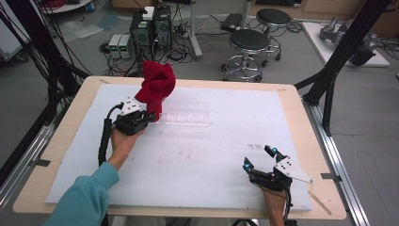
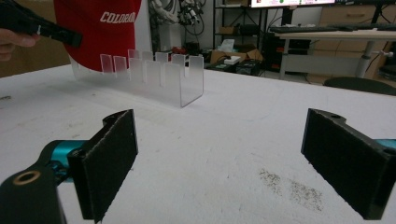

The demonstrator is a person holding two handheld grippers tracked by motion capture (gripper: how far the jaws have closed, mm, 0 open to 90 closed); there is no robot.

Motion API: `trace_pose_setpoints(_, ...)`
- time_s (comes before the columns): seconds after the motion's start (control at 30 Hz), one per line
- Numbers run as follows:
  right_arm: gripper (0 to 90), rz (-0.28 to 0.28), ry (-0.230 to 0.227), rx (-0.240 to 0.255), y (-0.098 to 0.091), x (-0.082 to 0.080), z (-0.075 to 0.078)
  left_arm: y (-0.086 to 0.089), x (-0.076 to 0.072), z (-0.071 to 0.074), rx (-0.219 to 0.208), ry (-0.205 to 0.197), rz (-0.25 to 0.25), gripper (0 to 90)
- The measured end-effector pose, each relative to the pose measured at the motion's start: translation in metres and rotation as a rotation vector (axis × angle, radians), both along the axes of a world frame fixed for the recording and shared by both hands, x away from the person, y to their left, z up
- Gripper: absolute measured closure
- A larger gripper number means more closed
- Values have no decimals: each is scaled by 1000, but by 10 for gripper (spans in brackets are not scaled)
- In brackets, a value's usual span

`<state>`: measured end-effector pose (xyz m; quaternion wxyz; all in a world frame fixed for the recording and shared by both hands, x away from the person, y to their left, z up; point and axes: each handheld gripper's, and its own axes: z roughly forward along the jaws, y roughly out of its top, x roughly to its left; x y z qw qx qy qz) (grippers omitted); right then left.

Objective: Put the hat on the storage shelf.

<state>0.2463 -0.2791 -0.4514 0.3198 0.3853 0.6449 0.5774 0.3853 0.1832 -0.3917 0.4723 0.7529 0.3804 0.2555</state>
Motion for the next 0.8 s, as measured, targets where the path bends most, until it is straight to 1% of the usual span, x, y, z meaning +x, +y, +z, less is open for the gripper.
trace_pose_setpoints(0.03, 96, -1, -2, 1, 0, 0, 0, 0, 0, 0, -1, 4, 0, 842)
trace_pose_setpoints(0.07, 96, -3, 0, 3, 0, 0, 0, 0, 0, 0, -10, 8, -1, 836)
trace_pose_setpoints(0.13, 96, -3, 0, 4, 0, -1, 0, 0, 0, 1, -20, 9, -5, 805)
trace_pose_setpoints(0.2, 97, -1, -5, 0, 0, -1, 0, -1, -1, 2, -23, 6, 8, 721)
trace_pose_setpoints(0.27, 96, -4, -13, -4, 0, 0, 0, 0, -2, 3, -17, 2, 23, 676)
trace_pose_setpoints(0.3, 96, -5, -3, 3, 0, -1, 0, 1, -3, 4, -22, 2, 25, 658)
trace_pose_setpoints(0.37, 96, -7, -10, 2, 0, -1, 0, 2, -3, 5, -24, 6, 32, 598)
trace_pose_setpoints(0.4, 96, -7, -10, 4, -1, -1, 0, 3, -3, 5, -32, 13, 31, 538)
trace_pose_setpoints(0.5, 97, -8, -6, 12, -1, -1, 0, 5, -5, 6, -48, 49, 37, 302)
trace_pose_setpoints(0.53, 96, -8, -5, 10, -1, -1, -1, 7, -6, 7, -54, 57, 35, 246)
trace_pose_setpoints(0.57, 97, -6, -2, 12, -1, -1, 0, 9, -9, 7, -63, 59, 43, 222)
trace_pose_setpoints(0.63, 97, -5, -4, 12, -1, -1, -1, 13, -14, 7, -67, 55, 41, 166)
trace_pose_setpoints(0.67, 96, -3, -10, 12, -1, -1, -1, 13, -14, 7, -67, 55, 41, 160)
trace_pose_setpoints(0.7, 96, -1, -12, 16, -1, -2, -1, 18, -19, 5, -70, 66, 34, 145)
trace_pose_setpoints(0.73, 96, 1, -16, 17, -2, -2, -1, 18, -19, 5, -70, 66, 34, 136)
trace_pose_setpoints(0.77, 96, 4, -23, 23, -2, -2, -1, 27, -25, 4, -80, 81, 9, 134)
trace_pose_setpoints(0.8, 96, 6, -26, 25, -3, -3, -1, 30, -28, 3, -89, 74, -1, 132)
